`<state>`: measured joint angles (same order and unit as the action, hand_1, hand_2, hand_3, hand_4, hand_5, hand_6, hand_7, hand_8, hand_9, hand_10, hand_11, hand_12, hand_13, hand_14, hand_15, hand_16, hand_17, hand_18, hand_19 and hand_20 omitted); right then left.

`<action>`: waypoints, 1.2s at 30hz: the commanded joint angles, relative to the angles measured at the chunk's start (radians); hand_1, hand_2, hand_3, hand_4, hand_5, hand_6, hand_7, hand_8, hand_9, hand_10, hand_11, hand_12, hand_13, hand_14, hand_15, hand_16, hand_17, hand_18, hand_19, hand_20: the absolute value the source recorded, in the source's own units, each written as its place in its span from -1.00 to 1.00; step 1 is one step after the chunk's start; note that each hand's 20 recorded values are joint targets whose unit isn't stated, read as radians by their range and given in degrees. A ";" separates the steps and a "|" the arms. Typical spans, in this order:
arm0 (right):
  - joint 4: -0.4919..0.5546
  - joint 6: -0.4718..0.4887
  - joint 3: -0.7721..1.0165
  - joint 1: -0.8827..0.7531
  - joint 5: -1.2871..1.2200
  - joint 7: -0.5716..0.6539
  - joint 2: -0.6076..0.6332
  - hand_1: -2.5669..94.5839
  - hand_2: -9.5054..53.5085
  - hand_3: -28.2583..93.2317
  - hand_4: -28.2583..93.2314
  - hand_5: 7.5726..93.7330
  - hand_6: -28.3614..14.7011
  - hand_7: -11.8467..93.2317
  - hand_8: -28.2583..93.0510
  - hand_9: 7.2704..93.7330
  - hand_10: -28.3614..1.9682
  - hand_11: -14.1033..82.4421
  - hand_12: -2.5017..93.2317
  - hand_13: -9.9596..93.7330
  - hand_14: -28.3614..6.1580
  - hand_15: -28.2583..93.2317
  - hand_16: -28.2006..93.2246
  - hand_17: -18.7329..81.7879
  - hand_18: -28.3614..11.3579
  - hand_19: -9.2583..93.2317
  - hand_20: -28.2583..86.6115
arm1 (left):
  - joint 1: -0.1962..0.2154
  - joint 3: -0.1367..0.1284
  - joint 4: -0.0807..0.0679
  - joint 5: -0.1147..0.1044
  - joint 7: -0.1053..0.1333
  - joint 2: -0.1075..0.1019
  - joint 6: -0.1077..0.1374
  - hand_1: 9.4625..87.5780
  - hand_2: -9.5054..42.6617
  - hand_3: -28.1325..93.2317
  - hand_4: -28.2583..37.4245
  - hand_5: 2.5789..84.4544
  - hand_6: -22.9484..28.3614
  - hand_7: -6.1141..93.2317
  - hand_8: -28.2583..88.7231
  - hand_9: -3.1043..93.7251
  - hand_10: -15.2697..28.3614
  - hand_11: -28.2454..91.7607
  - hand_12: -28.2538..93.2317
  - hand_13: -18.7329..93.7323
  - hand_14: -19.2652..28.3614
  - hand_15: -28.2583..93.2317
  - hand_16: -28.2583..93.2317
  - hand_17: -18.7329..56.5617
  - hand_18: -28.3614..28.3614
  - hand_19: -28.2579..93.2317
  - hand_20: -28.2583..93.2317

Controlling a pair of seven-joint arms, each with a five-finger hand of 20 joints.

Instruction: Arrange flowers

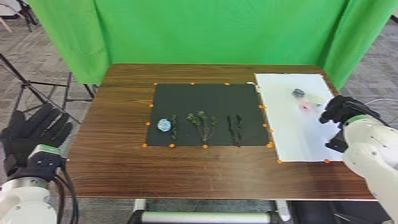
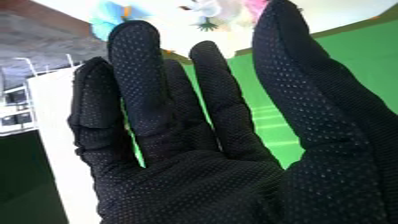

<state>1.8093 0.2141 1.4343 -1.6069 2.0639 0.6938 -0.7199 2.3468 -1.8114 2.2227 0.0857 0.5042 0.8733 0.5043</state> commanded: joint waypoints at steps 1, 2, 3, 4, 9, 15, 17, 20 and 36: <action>-0.022 0.049 0.006 -0.015 0.005 -0.018 -0.002 -0.14 -1.00 0.79 -1.00 -0.10 -0.03 -0.41 -0.76 -0.21 -0.13 -0.43 -0.72 0.34 -0.16 0.56 -0.21 0.05 -0.73 0.82 0.02 | 0.019 -0.008 0.005 0.001 -0.002 0.005 -0.005 -0.54 -0.16 0.66 -1.00 0.06 0.21 -0.45 -0.73 -0.08 0.39 -0.03 -0.38 -0.12 0.52 0.36 -0.70 -0.61 0.54 0.16 -0.32; -0.027 0.043 -0.003 -0.011 0.005 -0.021 -0.002 -0.14 -1.00 0.79 -1.00 -0.10 -0.05 -0.42 -0.76 -0.21 -0.13 -0.43 -0.72 0.34 -0.16 0.56 -0.21 0.06 -0.73 0.82 0.02 | 0.012 -0.007 0.001 0.004 -0.008 0.006 -0.004 -0.54 -0.16 0.66 -1.00 0.06 0.21 -0.44 -0.73 -0.08 0.39 -0.03 -0.38 -0.12 0.52 0.36 -0.70 -0.61 0.54 0.16 -0.32; -0.031 0.039 -0.010 -0.006 0.008 -0.026 -0.003 -0.14 -1.00 0.79 -1.00 -0.10 -0.06 -0.43 -0.76 -0.21 -0.13 -0.44 -0.73 0.35 -0.15 0.56 -0.21 0.06 -0.73 0.82 0.02 | 0.013 -0.009 0.003 0.004 -0.009 0.007 -0.003 -0.54 -0.16 0.66 -1.00 0.06 0.21 -0.44 -0.73 -0.08 0.39 -0.03 -0.38 -0.12 0.52 0.36 -0.70 -0.61 0.54 0.16 -0.32; -0.036 0.043 -0.017 0.000 0.006 -0.030 -0.003 -0.14 -1.00 0.79 -1.00 -0.11 -0.06 -0.44 -0.75 -0.21 -0.12 -0.44 -0.73 0.35 -0.15 0.56 -0.21 0.06 -0.73 0.82 0.01 | 0.015 -0.008 0.002 0.000 -0.003 0.004 -0.004 -0.54 -0.16 0.66 -1.00 0.07 0.21 -0.44 -0.73 -0.08 0.40 -0.03 -0.38 -0.12 0.52 0.36 -0.70 -0.61 0.54 0.16 -0.32; -0.030 0.011 -0.042 0.010 0.011 -0.036 -0.009 -0.09 -1.00 0.79 -1.00 -0.08 -0.05 -0.43 -0.75 -0.15 -0.10 -0.42 -0.73 0.35 -0.12 0.54 -0.22 0.07 -0.71 0.82 0.00 | 0.008 -0.002 0.001 0.003 -0.009 0.006 -0.006 -0.54 -0.16 0.66 -1.00 0.07 0.21 -0.44 -0.73 -0.08 0.40 -0.03 -0.38 -0.12 0.52 0.36 -0.70 -0.61 0.54 0.16 -0.32; -0.040 -0.039 -0.078 0.015 0.051 -0.036 -0.012 0.02 -1.00 0.72 -1.00 0.27 0.21 -0.31 -0.77 0.32 -0.02 -0.36 -0.64 0.49 0.06 0.39 -0.14 0.11 -0.67 0.84 0.02 | 0.001 0.003 -0.001 0.002 -0.013 0.007 -0.005 -0.54 -0.16 0.66 -1.00 0.07 0.21 -0.44 -0.73 -0.08 0.40 -0.03 -0.38 -0.12 0.52 0.36 -0.70 -0.61 0.54 0.17 -0.32; -0.045 -0.063 -0.083 0.008 0.062 -0.042 -0.012 0.11 -1.00 0.65 -1.00 0.33 0.23 -0.25 -0.62 0.42 -0.01 -0.31 -0.59 0.52 0.15 0.35 -0.01 0.12 -0.67 0.84 0.04 | -0.001 0.004 -0.001 0.006 -0.019 0.011 -0.006 -0.54 -0.16 0.66 -1.00 0.07 0.21 -0.44 -0.73 -0.08 0.39 -0.03 -0.38 -0.12 0.52 0.36 -0.70 -0.61 0.54 0.17 -0.32; -0.047 -0.032 -0.085 0.007 0.070 -0.041 -0.012 0.30 -1.00 0.49 -1.00 0.36 0.24 -0.13 -0.52 0.59 0.18 -0.45 -0.28 0.55 0.26 0.34 0.08 0.15 -0.66 0.86 0.07 | 0.002 0.002 0.001 0.002 -0.020 0.015 -0.003 -0.54 -0.16 0.66 -1.00 0.07 0.21 -0.44 -0.73 -0.08 0.40 -0.03 -0.38 -0.12 0.52 0.36 -0.70 -0.61 0.54 0.17 -0.32; 0.069 -0.133 0.010 -0.114 0.058 -0.042 -0.001 0.18 -1.00 0.62 -1.00 0.17 0.15 -0.04 -0.79 0.24 -0.15 -0.06 -0.45 0.42 0.16 0.50 0.09 0.12 -0.64 0.86 0.10 | 0.007 0.003 0.002 -0.017 -0.024 0.017 -0.012 -0.53 -0.15 0.66 -1.00 0.07 0.22 -0.45 -0.73 -0.07 0.39 -0.03 -0.38 -0.12 0.52 0.36 -0.70 -0.61 0.53 0.17 -0.32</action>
<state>1.8391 0.1431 1.4041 -1.6589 2.1157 0.6645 -0.7309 2.3416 -1.8079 2.2224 0.0742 0.4920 0.8815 0.5043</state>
